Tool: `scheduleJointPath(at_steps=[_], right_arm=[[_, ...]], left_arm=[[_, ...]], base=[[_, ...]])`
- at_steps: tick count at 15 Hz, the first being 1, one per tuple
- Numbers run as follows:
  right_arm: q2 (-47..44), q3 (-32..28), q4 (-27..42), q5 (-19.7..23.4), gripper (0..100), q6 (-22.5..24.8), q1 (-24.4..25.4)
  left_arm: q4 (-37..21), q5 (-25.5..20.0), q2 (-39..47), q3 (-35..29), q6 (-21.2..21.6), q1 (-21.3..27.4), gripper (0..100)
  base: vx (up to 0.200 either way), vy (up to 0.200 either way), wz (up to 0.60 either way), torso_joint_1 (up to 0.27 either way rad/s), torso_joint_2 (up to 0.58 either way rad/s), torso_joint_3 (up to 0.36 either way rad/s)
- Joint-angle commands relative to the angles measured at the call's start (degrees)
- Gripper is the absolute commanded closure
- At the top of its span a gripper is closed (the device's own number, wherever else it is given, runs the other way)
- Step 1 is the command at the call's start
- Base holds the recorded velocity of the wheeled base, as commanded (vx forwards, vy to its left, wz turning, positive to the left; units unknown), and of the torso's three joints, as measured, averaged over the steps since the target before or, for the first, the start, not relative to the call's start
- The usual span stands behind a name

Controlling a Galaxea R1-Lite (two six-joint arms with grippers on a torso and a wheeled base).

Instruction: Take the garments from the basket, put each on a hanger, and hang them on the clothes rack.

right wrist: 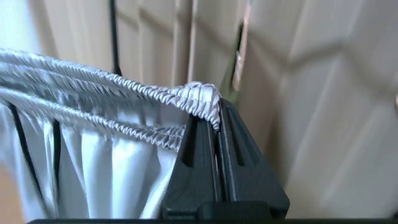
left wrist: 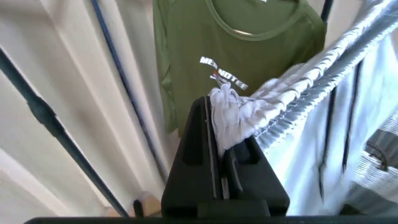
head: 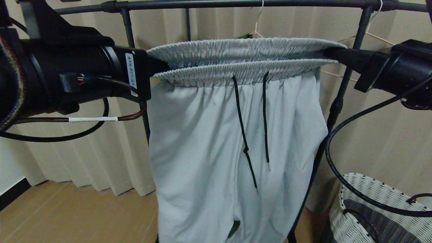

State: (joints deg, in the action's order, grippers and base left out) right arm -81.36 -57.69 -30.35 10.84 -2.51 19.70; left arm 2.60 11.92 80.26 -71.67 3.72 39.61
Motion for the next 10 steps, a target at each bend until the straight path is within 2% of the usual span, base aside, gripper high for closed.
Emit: scheduleJointPath(at_steps=[1, 4, 7, 10], right_arm=[[-0.1, 2.7, 0.0, -0.2, 100, 0.1, -1.0], [0.0, 3.4, -0.1, -0.2, 100, 0.1, -0.9], [2.7, 6.9, 0.7, -0.1, 100, 0.1, -3.1], [9.9, 9.8, 7.2, 0.4, 100, 0.1, -3.6]], left_arm=[[0.0, 0.2, 0.6, -0.1, -1.3, 1.7, 100], [-2.6, 0.6, 0.9, -0.1, -4.5, 3.6, 100], [-2.6, 3.0, 2.3, -0.5, -4.8, 3.5, 100], [-2.8, 2.4, 4.4, -1.8, -4.2, 3.5, 100]], base=[[0.000, 0.000, 0.00, 0.000, 0.00, 0.000], [0.000, 0.000, 0.00, 0.000, 0.00, 0.000], [0.000, 0.000, 0.00, 0.000, 0.00, 0.000], [0.000, 0.000, 0.00, 0.000, 0.00, 0.000]])
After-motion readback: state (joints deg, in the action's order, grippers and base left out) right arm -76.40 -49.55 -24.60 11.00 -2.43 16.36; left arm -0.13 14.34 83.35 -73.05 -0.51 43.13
